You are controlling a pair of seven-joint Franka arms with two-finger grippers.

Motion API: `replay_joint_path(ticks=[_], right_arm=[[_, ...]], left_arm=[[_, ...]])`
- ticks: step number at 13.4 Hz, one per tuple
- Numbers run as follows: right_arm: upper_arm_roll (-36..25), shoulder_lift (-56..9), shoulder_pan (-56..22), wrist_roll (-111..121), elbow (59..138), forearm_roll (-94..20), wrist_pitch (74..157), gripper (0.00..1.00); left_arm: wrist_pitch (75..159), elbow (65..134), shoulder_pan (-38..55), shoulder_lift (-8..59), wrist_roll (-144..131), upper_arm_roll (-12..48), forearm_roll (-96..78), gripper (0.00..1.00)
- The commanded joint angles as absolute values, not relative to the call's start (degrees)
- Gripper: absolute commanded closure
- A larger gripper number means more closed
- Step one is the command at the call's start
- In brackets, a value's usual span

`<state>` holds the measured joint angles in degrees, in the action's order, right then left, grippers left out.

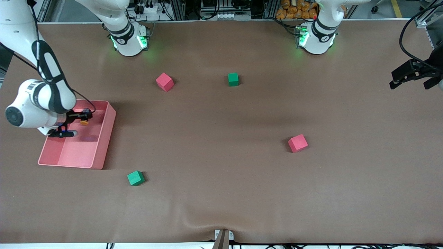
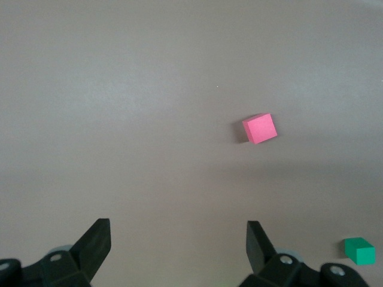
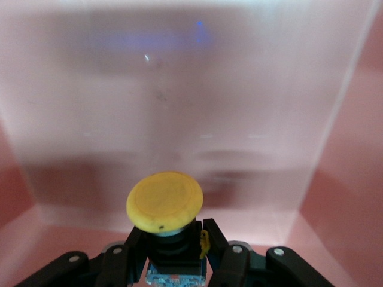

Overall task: Place and upright button with both arms
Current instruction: 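Close the right gripper on the yellow button's base, then lift the button out of the tray and carry it to mid-table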

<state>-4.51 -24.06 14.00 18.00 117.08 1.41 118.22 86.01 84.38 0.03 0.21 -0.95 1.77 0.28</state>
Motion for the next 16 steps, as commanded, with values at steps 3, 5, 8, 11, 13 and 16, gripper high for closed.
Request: replay_joint_path(ticks=[3,5,8,11,13,16], right_arm=[[-2.99,-22.59,13.10,19.69,105.67,1.50,106.90,0.98],[-2.90,-22.68,10.12,19.69,101.36,1.41,103.37,0.97],[-0.45,-23.11,5.82,19.34,97.31,1.32,103.36,0.97],[2.45,-24.08,-0.24,18.99,94.06,-2.26,103.97,0.97],[2.46,-27.23,-6.82,18.02,90.55,-5.17,104.06,0.97],[2.55,-34.08,-13.86,11.98,84.31,-8.96,104.41,0.98]], left_arm=[[85.52,83.67,-0.18,0.53,-0.09,1.85,-0.53,0.00],[85.52,83.67,-0.18,0.53,-0.09,1.85,-0.44,0.00],[85.52,83.67,-0.09,0.53,-0.26,1.85,-0.53,0.00],[85.52,83.67,-0.09,0.53,-0.18,1.85,-0.53,0.00],[85.52,83.85,-0.09,0.53,-0.18,1.85,-0.53,0.00],[85.52,83.58,-0.26,0.53,-0.09,1.85,-0.61,0.00]])
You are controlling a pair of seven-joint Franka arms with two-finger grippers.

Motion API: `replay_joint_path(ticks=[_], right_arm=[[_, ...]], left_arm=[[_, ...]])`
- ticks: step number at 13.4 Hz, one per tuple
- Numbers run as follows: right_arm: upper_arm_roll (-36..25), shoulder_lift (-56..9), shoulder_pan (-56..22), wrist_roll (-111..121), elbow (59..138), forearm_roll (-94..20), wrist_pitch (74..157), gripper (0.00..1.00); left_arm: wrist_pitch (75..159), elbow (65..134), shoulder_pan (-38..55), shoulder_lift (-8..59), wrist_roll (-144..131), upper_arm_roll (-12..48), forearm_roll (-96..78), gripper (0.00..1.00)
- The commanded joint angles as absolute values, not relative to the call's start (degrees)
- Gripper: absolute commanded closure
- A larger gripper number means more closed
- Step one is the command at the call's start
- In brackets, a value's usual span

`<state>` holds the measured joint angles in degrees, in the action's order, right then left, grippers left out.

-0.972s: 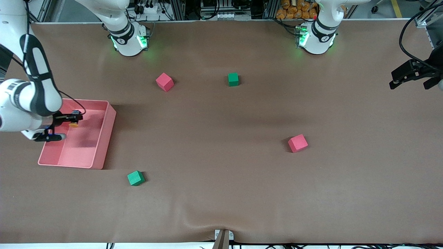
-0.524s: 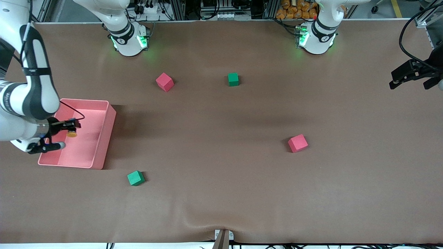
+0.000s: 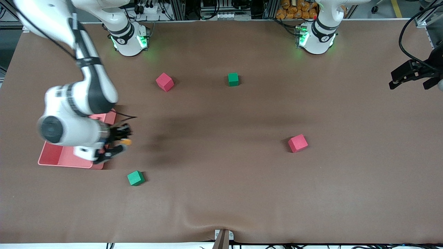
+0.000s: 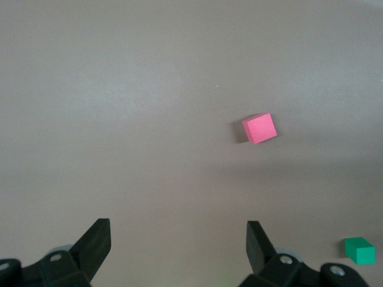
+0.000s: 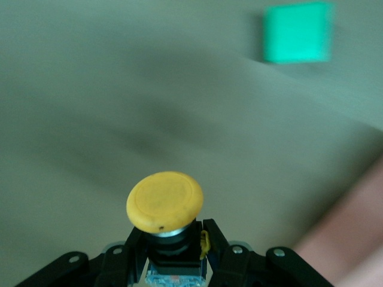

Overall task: Place and upright button with both arms
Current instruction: 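Lift the button out of the tray and carry it to mid-table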

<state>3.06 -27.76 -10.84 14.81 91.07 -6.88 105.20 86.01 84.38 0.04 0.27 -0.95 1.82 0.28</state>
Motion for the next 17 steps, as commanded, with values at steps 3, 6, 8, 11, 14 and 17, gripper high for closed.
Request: replay_joint_path(ticks=[3,6,8,11,14,17], right_arm=[[2.55,-39.27,-21.85,9.77,80.60,-9.05,110.97,0.99],[2.64,-44.19,-28.02,-2.42,78.58,-9.49,118.81,1.00],[2.64,-46.57,-31.27,-10.68,76.56,-10.63,120.76,1.00],[2.64,-47.90,-34.27,-22.73,74.80,-12.04,120.76,1.00],[2.64,-49.04,-33.67,-27.15,74.79,-17.12,120.85,1.00],[2.55,-51.50,-32.78,-27.59,74.71,-17.58,120.94,1.00]], left_arm=[[85.52,83.93,-0.09,0.61,0.00,1.93,-0.62,0.00],[85.52,83.94,-0.09,0.97,0.09,1.93,-0.62,0.00],[85.52,83.94,0.09,0.97,0.00,1.93,-0.62,0.00],[85.52,83.94,0.09,1.05,0.09,1.93,-0.88,0.00],[85.52,84.02,0.00,0.97,0.18,1.93,-0.97,0.00],[85.52,84.11,0.09,1.67,0.18,1.93,-0.97,0.00]])
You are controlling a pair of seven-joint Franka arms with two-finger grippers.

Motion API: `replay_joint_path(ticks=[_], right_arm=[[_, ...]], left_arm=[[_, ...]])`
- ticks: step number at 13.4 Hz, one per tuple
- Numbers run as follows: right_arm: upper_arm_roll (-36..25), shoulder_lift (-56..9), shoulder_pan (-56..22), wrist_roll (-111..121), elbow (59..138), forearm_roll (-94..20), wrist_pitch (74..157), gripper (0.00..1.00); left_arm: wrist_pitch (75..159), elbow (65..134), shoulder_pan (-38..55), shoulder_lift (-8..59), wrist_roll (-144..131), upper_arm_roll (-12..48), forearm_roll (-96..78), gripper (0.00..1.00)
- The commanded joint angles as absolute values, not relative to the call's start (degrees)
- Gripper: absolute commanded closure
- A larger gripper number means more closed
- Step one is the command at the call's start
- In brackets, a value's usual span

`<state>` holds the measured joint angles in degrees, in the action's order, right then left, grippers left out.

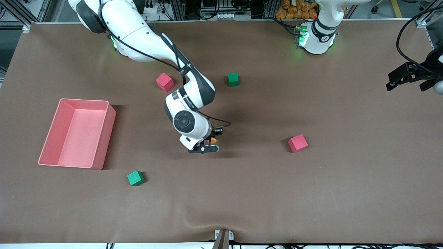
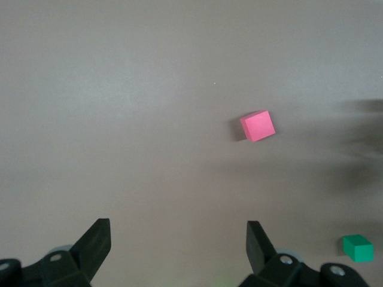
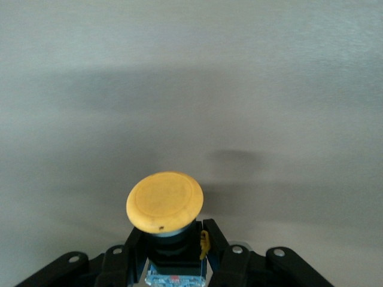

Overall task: Place and upright button with both arms
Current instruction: 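Lift the button out of the tray and carry it to mid-table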

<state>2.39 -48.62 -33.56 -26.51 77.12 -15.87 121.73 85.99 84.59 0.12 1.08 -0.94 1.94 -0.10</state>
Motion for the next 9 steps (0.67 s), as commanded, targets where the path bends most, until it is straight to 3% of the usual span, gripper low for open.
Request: replay_joint_path(ticks=[1,3,4,5,6,9], right_arm=[[2.46,-52.03,-32.78,-27.16,74.71,-17.58,121.55,0.98],[2.46,-52.82,-32.96,-26.98,74.79,-17.58,123.83,0.81],[2.46,-53.08,-33.13,-26.63,74.79,-17.49,123.84,0.57],[2.46,-53.09,-33.13,-26.46,74.79,-17.32,123.84,0.12],[2.37,-53.00,-33.22,-26.46,74.88,-16.97,123.75,0.00],[2.29,-51.34,-33.05,-26.19,74.79,-16.08,123.58,0.00]], left_arm=[[85.52,84.02,0.09,1.67,0.18,1.93,-0.97,0.00],[85.43,84.02,0.09,1.67,0.17,1.93,-0.97,0.00],[85.52,84.02,0.00,1.67,0.18,1.93,-0.97,0.00],[85.52,84.02,0.09,1.67,0.18,1.93,-0.97,0.00],[85.52,84.02,0.09,1.67,0.18,1.93,-0.97,0.00],[85.52,84.02,0.17,1.76,0.18,1.93,-0.97,0.00]])
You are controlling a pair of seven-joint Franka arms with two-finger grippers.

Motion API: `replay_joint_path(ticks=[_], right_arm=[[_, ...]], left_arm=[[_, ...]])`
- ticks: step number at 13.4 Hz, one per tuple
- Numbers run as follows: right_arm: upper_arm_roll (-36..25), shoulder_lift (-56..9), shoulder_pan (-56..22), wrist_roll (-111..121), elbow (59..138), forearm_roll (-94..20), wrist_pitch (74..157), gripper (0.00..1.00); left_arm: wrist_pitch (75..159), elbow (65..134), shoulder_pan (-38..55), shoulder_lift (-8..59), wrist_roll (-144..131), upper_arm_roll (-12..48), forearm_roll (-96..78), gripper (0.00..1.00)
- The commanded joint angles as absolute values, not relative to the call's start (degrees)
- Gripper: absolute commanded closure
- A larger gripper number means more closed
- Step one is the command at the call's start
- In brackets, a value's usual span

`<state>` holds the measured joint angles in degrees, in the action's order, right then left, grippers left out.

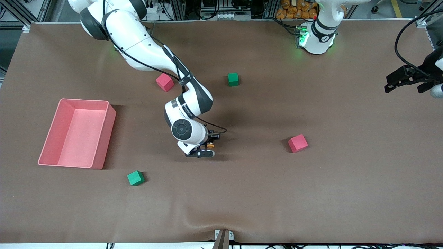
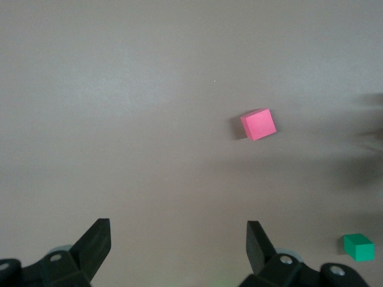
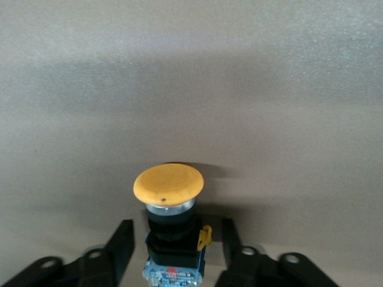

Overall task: Place and upright button with both arms
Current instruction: 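Lift the button out of the tray and carry it to mid-table, then set the button down and open the right gripper, then retract the right gripper while the left gripper reaches toward the button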

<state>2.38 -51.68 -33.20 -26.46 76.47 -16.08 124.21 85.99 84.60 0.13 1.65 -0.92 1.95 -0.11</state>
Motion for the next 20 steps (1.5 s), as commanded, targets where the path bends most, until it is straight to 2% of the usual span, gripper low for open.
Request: replay_joint_path(ticks=[1,4,9,13,15,20], right_arm=[[2.29,-50.28,-32.96,-26.19,74.79,-16.00,123.23,0.00],[1.67,-45.90,-31.82,-26.02,74.79,-15.47,122.61,0.00],[1.50,-34.04,-25.42,-24.71,75.50,-15.30,112.09,0.00],[0.97,-23.75,-19.09,-22.41,77.25,-12.24,101.63,0.00],[1.05,-20.49,-16.27,-19.97,77.34,-9.33,96.96,0.00],[1.05,-14.34,-5.65,-9.25,81.47,-6.78,95.01,0.00]], left_arm=[[85.52,83.94,0.18,1.76,0.09,1.93,-0.97,0.00],[85.52,83.67,0.44,1.76,-0.43,2.02,-1.75,0.00],[88.84,83.50,3.86,5.44,-3.42,2.46,-5.98,0.00],[93.60,83.15,10.26,11.15,-10.09,3.34,-6.59,0.00],[93.52,79.57,14.30,14.92,-14.14,3.25,-6.94,0.00],[89.22,71.12,18.98,27.75,-20.73,3.69,-12.30,0.00]])
